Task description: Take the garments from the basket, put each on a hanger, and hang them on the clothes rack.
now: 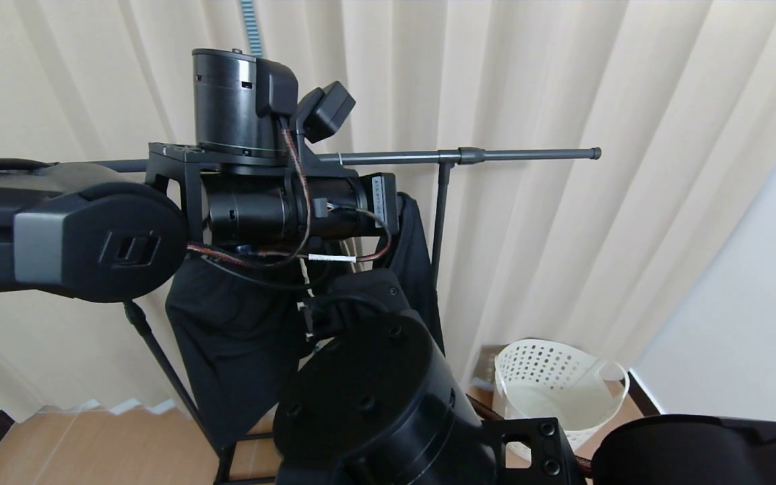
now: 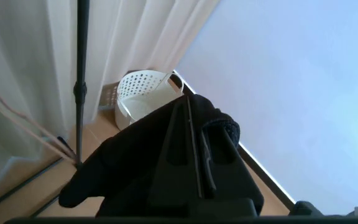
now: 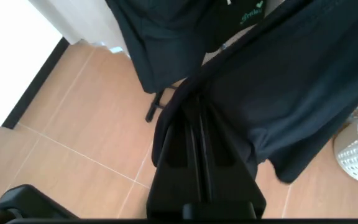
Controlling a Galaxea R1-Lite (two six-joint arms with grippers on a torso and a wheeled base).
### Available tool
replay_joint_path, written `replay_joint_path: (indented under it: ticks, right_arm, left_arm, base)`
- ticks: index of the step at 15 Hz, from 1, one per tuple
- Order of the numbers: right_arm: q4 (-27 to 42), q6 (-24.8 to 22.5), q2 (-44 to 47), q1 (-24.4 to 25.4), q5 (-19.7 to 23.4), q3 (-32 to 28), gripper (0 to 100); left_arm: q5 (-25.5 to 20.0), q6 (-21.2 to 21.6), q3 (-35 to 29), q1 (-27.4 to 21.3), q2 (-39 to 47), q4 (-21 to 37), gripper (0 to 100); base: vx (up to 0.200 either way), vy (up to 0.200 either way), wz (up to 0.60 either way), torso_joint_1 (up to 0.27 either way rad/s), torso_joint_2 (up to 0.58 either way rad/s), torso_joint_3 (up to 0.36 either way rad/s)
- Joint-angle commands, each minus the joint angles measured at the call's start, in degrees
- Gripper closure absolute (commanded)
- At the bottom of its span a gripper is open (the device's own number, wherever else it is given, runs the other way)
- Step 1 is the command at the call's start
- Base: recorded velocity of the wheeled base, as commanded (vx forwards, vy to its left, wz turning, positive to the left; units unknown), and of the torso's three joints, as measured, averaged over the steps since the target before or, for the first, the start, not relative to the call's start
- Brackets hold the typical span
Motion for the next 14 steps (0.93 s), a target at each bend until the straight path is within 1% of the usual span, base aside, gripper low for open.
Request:
replay_joint_path:
  ticks: [1, 2, 3, 5, 6, 7, 8, 9, 10, 12, 14]
  right_arm:
    - [2.76, -2.56, -2.59, -1.51, -0.19, 1.33, 100]
    - [4.87, -4.23, -3.99, -2.48, -0.19, 2.21, 100]
    - [7.15, -6.78, -6.01, -4.41, -0.19, 3.36, 100]
    - [9.0, -10.82, -7.95, -9.95, -0.45, 4.41, 100]
    - [9.35, -11.61, -8.3, -11.36, -0.54, 4.67, 100]
    - [9.61, -14.34, -8.83, -15.31, -1.59, 5.11, 100]
    - [9.35, -14.95, -8.39, -17.33, -3.18, 4.94, 100]
    - [8.38, -15.04, -7.25, -19.88, -5.72, 3.97, 100]
    - [6.01, -15.04, -6.28, -20.67, -5.9, 3.18, 100]
    - [-0.05, -15.31, -3.82, -22.08, -5.9, 2.48, 100]
    - [-4.54, -15.22, -1.09, -24.01, -5.9, 0.19, 100]
  left_arm:
    - [0.11, 0.07, 0.05, 1.69, -0.16, 0.16, 100]
    - [0.11, 0.51, 0.05, 2.3, -0.25, 0.16, 100]
    - [0.29, 2.01, -0.04, 3.53, -0.69, 1.3, 100]
    - [0.38, 6.14, -0.04, 5.47, -2.89, 7.1, 100]
    - [0.55, 7.02, 0.05, 5.73, -3.24, 8.16, 100]
    - [1.96, 9.92, 0.23, 6.61, -4.64, 11.41, 100]
    - [3.19, 11.67, 0.23, 6.7, -5.26, 13.52, 100]
    - [6.09, 15.28, 0.32, 6.7, -6.67, 18.18, 100]
    - [7.59, 17.12, 0.67, 6.61, -7.28, 21.43, 100]
    - [9.43, 17.91, 2.51, 6.26, -8.16, 25.29, 100]
    - [11.89, 17.91, 5.33, 5.64, -9.21, 26.88, 100]
  base:
    - [0.0, 0.0, 0.0, 0.0, 0.0, 0.0]
    - [0.0, 0.0, 0.0, 0.0, 0.0, 0.0]
    - [0.0, 0.0, 0.0, 0.0, 0.0, 0.0]
    - [0.0, 0.0, 0.0, 0.0, 0.0, 0.0]
    - [0.0, 0.0, 0.0, 0.0, 0.0, 0.0]
    - [0.0, 0.0, 0.0, 0.0, 0.0, 0.0]
    - [0.0, 0.0, 0.0, 0.0, 0.0, 0.0]
    - [0.0, 0.0, 0.0, 0.0, 0.0, 0.0]
    - [0.0, 0.0, 0.0, 0.0, 0.0, 0.0]
    - [0.0, 0.0, 0.0, 0.0, 0.0, 0.0]
    - [0.0, 0.0, 0.0, 0.0, 0.0, 0.0]
